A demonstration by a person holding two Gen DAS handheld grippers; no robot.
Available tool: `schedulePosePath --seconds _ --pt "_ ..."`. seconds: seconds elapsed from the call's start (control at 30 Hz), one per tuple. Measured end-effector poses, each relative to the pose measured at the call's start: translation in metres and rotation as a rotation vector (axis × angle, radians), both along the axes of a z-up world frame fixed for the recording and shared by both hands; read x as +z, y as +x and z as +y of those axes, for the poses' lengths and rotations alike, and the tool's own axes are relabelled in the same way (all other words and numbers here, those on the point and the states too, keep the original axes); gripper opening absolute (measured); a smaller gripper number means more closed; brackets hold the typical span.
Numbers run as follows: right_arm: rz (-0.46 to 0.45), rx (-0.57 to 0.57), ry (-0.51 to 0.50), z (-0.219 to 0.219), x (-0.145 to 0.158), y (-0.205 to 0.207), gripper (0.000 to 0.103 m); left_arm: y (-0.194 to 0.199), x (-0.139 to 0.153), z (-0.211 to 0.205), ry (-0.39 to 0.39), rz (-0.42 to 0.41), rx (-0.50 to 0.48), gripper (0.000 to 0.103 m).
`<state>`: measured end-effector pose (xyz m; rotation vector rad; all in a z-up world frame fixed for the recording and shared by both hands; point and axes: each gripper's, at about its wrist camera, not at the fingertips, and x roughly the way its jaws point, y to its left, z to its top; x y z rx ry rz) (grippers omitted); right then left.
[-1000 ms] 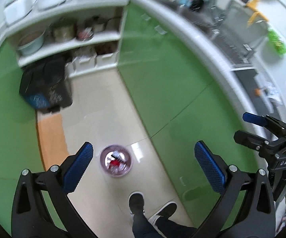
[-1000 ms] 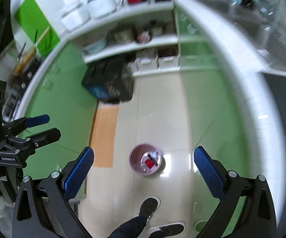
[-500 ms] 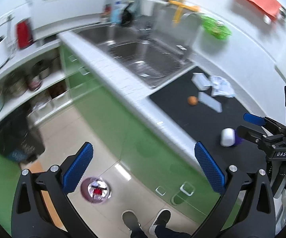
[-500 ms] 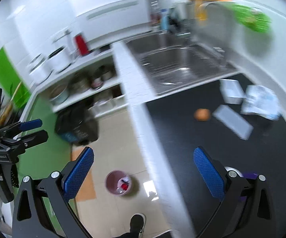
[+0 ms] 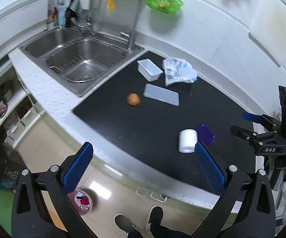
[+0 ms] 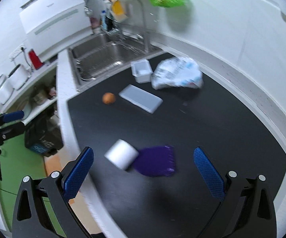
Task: Collect trash
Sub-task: 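Reach the right tool to the purple cloth and close on it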
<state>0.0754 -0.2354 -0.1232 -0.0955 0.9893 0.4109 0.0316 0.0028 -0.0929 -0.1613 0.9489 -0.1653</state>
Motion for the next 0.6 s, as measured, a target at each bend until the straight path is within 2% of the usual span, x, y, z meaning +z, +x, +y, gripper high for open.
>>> schedulePosePath --seconds 0.27,0.5,0.57,0.6 --pt "0.098 0.08 -0.087 -0.008 -0.052 0.02 0.097 0.027 -0.024 -0.04 0.008 0.064 -0.025 0.1" --pt "0.16 0.17 -0.119 -0.001 -0.089 0.033 0.096 0.032 -0.037 -0.048 0.014 0.096 -0.005 0.1" --pt "0.162 0.194 -0.122 0.001 -0.093 0.034 0.09 0.032 -0.04 -0.047 0.013 0.102 0.008 0.1" --pt "0.167 0.202 -0.126 0.002 -0.095 0.035 0.079 0.032 -0.041 -0.047 0.012 0.104 0.013 0.1"
